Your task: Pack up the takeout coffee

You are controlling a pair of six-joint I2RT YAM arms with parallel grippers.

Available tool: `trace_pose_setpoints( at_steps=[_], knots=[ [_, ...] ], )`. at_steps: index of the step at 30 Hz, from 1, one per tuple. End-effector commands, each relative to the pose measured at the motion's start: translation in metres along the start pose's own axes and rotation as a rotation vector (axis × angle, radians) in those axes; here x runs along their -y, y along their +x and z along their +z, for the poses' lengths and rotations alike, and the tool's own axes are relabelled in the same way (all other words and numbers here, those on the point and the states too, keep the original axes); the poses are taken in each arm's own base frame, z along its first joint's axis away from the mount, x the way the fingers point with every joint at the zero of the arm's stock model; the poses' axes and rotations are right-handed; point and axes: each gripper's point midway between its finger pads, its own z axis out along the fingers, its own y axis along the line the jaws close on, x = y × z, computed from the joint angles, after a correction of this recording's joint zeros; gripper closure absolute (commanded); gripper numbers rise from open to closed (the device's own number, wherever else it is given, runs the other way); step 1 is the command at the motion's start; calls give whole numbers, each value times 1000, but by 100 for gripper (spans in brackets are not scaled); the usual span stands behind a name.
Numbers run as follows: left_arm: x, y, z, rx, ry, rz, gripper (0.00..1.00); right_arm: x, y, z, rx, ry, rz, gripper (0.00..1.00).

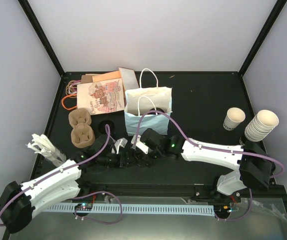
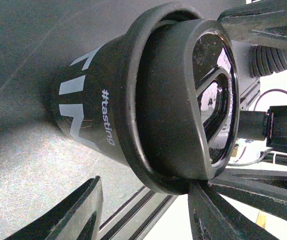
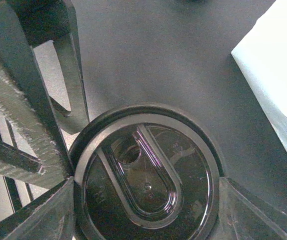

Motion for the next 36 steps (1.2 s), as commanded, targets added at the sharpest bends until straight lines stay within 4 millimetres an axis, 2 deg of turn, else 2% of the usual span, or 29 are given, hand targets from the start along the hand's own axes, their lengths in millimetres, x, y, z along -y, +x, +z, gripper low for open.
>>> trace_pose_setpoints(
  at_steps=[1, 14, 24, 29, 36],
  knots=[
    [-26, 10, 7, -23, -71, -62, 52, -2, 10, 11, -51, -6, 20, 33],
    [-43, 15, 16, -37, -106, -94, 62, -6, 19, 20, -87, -26, 39, 34],
    [-51, 17, 20, -40, -120, -103, 68, -7, 38, 30, -130, -41, 64, 35],
    [-45, 14, 19, -37, -106, -96, 68, -5, 37, 30, -132, -31, 72, 36],
    [-21, 1, 2, 15, -72, -51, 66, 13, 28, 20, -109, 34, 110, 36]
  ],
)
